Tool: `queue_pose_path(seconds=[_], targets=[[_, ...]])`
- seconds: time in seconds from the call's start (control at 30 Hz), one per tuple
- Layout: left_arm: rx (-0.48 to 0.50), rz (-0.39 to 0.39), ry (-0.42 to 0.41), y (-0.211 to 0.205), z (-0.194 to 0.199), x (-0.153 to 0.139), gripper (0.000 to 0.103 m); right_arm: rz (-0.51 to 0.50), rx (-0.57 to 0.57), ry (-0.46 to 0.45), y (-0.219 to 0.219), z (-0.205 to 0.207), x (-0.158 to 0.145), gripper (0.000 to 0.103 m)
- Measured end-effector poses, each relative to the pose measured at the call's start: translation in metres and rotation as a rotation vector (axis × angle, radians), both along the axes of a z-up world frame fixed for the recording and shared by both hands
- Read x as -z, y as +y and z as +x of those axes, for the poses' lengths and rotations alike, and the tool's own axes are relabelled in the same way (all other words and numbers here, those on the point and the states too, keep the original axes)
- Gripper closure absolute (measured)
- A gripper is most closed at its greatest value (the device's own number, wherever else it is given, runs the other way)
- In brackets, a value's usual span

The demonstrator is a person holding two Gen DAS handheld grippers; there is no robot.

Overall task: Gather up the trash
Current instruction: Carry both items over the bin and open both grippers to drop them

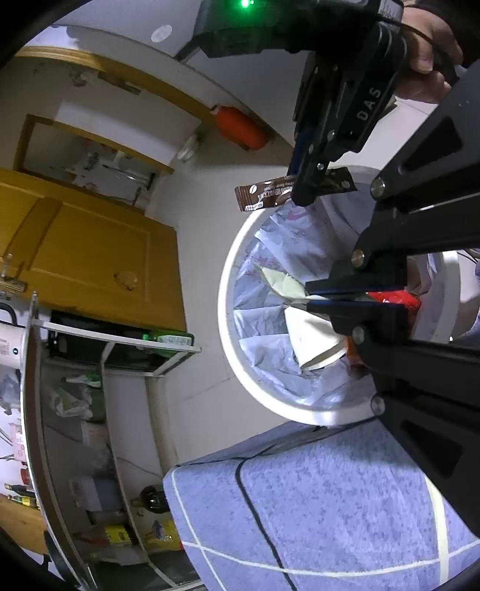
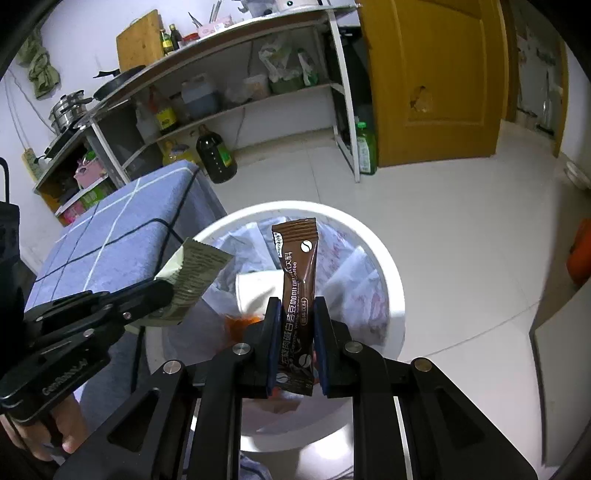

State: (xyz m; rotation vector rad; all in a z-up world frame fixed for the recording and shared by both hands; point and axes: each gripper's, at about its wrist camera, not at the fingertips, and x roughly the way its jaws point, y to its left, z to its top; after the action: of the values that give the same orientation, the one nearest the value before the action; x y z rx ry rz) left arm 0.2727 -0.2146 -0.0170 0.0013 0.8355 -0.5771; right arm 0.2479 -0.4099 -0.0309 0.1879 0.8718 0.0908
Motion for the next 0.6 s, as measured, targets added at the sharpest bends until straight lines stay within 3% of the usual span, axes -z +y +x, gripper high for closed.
queue_pose_path(seconds=[0.6], targets=[[-0.034, -0.008, 0.041, 0.002, 0.002, 0.009, 0.088, -0.005, 0.018, 0.036, -0.001, 0.006, 0.011, 0.083]])
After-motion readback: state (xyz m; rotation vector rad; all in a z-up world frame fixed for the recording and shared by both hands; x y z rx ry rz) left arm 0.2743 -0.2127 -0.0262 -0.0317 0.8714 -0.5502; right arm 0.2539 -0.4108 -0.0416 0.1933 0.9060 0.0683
